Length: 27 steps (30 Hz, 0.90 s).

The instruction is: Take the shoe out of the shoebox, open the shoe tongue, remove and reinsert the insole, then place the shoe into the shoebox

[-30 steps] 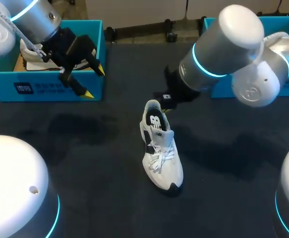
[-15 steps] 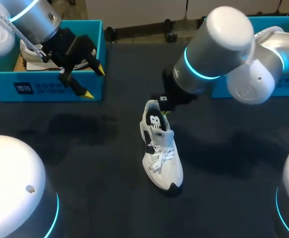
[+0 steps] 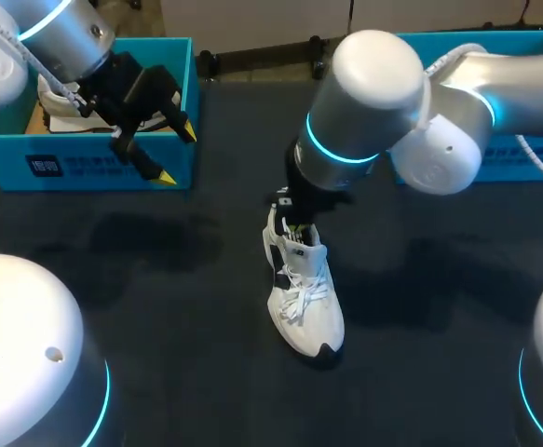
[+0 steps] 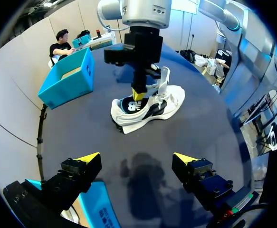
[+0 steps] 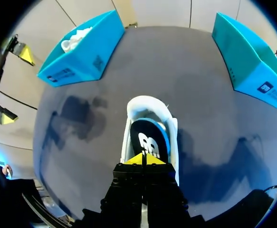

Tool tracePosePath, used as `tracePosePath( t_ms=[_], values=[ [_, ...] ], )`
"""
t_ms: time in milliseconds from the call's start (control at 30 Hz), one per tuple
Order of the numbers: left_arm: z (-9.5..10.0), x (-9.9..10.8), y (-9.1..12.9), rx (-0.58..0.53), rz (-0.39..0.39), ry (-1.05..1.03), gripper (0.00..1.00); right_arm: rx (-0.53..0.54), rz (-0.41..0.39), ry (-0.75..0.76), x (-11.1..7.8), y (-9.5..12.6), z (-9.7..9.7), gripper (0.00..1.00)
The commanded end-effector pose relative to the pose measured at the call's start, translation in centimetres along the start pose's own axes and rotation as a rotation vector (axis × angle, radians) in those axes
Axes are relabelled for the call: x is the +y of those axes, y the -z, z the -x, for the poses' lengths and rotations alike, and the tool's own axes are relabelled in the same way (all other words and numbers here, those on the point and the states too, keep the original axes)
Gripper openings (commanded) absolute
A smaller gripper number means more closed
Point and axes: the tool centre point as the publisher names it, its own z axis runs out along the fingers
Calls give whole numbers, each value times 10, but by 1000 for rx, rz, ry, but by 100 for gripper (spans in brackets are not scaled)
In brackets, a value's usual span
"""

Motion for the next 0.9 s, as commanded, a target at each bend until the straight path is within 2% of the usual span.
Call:
tracePosePath(
  t_ms=[33, 167, 400, 900],
  values=[
    [-1, 0, 0, -2, 2, 0, 100, -33, -11, 0, -1, -6, -3, 0],
    [-1, 0, 0, -2, 2, 0, 100, -60, -31, 19, -5, -7, 1, 0],
    [-1, 0, 0, -2, 2, 0, 100, -191, -92, 88, -7, -8, 9, 0],
    [-1, 0, 0, -2, 2, 0, 100, -177, -124, 122, -8, -31, 13, 0]
  ],
)
